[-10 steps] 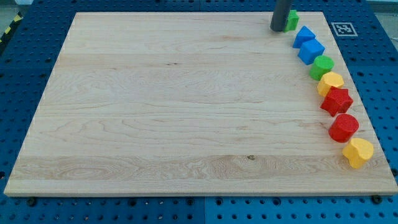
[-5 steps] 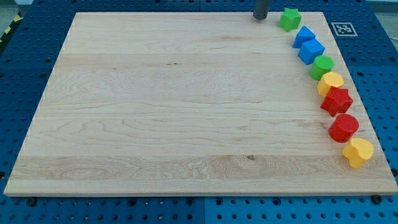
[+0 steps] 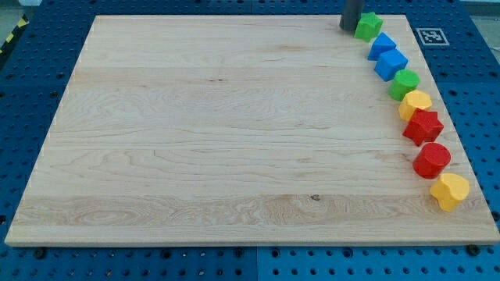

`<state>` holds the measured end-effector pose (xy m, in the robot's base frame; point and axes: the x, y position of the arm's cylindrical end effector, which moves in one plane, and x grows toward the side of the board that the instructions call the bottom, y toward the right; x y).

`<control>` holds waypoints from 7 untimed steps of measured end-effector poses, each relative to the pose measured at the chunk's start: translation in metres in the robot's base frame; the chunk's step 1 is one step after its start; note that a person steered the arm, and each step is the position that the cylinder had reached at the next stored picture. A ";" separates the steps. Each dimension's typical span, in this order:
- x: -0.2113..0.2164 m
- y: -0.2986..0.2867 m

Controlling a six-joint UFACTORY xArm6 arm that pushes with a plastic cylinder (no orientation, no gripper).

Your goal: Move the green star to the top of the blue triangle

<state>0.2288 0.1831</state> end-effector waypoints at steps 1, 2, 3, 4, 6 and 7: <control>0.007 0.008; 0.011 0.009; 0.011 -0.006; 0.021 -0.018; 0.042 -0.009; 0.045 0.001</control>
